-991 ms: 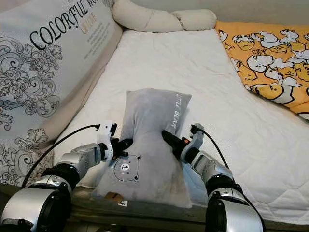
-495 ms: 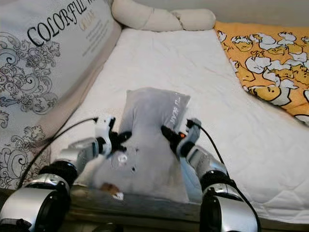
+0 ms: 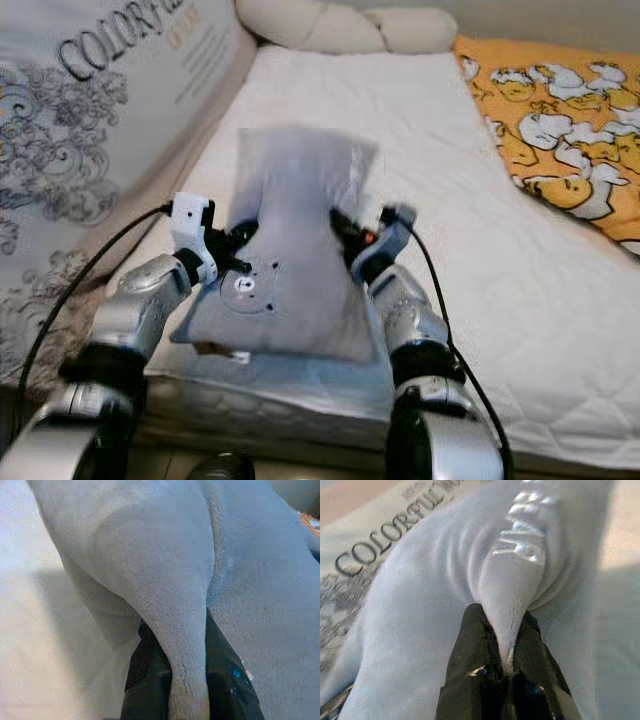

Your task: Clean up the room

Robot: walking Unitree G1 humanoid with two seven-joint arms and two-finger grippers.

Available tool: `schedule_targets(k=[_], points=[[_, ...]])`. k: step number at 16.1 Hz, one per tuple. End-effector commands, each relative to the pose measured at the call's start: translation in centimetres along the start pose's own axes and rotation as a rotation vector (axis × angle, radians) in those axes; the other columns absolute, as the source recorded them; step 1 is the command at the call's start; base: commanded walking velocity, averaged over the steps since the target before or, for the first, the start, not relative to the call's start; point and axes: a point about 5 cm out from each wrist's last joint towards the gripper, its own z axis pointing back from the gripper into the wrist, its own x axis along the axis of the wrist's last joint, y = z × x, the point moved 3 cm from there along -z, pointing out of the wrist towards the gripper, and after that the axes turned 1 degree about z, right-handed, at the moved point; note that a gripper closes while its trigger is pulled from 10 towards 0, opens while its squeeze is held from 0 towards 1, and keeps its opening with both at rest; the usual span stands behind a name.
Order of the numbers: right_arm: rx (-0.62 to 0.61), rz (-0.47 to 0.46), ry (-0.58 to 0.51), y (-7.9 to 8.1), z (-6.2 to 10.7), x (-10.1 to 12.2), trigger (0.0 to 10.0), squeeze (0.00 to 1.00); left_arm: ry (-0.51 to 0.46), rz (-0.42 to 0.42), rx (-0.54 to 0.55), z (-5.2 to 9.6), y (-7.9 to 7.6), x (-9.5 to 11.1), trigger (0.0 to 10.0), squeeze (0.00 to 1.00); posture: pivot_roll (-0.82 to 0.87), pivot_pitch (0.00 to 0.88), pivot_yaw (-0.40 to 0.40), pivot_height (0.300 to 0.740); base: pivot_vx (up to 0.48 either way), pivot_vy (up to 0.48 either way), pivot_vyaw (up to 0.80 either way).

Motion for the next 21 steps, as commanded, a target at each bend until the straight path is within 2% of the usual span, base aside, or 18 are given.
schedule_targets(k=[1, 4, 6, 7, 8, 9, 12, 14, 16, 18, 21], points=[[-0.055, -0.004, -0.053, -0.5, 0.4, 0.9, 0.0, 0.0, -0.053, -0.012, 0.016, -0.1, -0.6, 1.2, 0.0, 0.0, 0.14, 0.0, 0.003, 0.74, 0.0, 0.0, 0.0], [-0.082, -0.017, -0.055, -0.2, 1.3, 1.2, 0.0, 0.0, -0.106, -0.031, 0.062, 0.1, -0.5, 2.3, 0.0, 0.0, 0.14, 0.0, 0.0, 0.74, 0.0, 0.0, 0.0], [-0.069, -0.005, -0.093, 0.7, 1.6, 1.4, 0.0, 0.0, -0.111, -0.067, 0.045, 0.4, -1.7, 2.6, 0.0, 0.0, 0.15, 0.0, -0.003, 0.74, 0.0, 0.0, 0.0], [-0.074, 0.002, -0.086, 0.8, 1.6, 1.3, 0.0, 0.0, -0.103, -0.085, 0.053, 0.6, -1.8, 2.4, 0.0, 0.0, 0.16, 0.0, -0.01, 0.74, 0.0, 0.0, 0.0], [-0.103, 0.035, -0.079, 0.7, 1.6, 1.2, 3.3, 0.0, -0.1, -0.115, 0.089, 0.8, -1.6, 2.2, 2.9, 0.0, 0.16, 0.0, -0.014, 0.74, 0.0, 0.0, 0.0], [-0.118, 0.039, -0.067, 0.7, 1.7, 1.1, 10.0, 0.0, -0.089, -0.137, 0.124, 1.0, -1.3, 2.1, 10.0, 0.0, 0.17, 0.0, -0.019, 0.74, 0.0, 0.0, 0.0], [-0.102, 0.062, -0.07, 1.1, 1.9, 1.3, 10.0, 0.0, -0.095, -0.141, 0.091, 0.9, -1.6, 2.5, 10.0, 0.0, 0.16, 0.0, -0.021, 0.74, 0.0, 0.0, 0.0], [-0.125, 0.039, -0.04, 0.8, 2.0, 0.8, 10.0, 0.0, -0.091, -0.163, 0.104, 0.6, -1.6, 2.7, 10.0, 0.0, 0.15, 0.0, -0.019, 0.74, 0.0, 0.0, 0.0], [-0.139, 0.046, -0.029, 0.6, 2.3, 0.4, 10.0, 0.0, -0.088, -0.165, 0.101, 0.5, -1.8, 2.6, 10.0, 0.0, 0.15, 0.0, -0.026, 0.74, 0.0, 0.321, -0.8], [-0.138, 0.06, -0.012, 0.7, 2.3, -0.2, 10.0, 0.0, -0.087, -0.164, 0.112, 0.7, -1.6, 2.5, 10.0, 0.0, 0.16, 0.0, -0.033, 0.74, 0.0, 0.399, 0.0], [-0.125, 0.009, 0.011, 0.9, 1.8, -0.7, 10.0, 0.0, -0.092, -0.191, 0.13, 0.8, -1.2, 3.0, 10.0, 0.0, 0.19, 0.0, -0.046, 0.74, 0.0, 0.425, 0.0]])
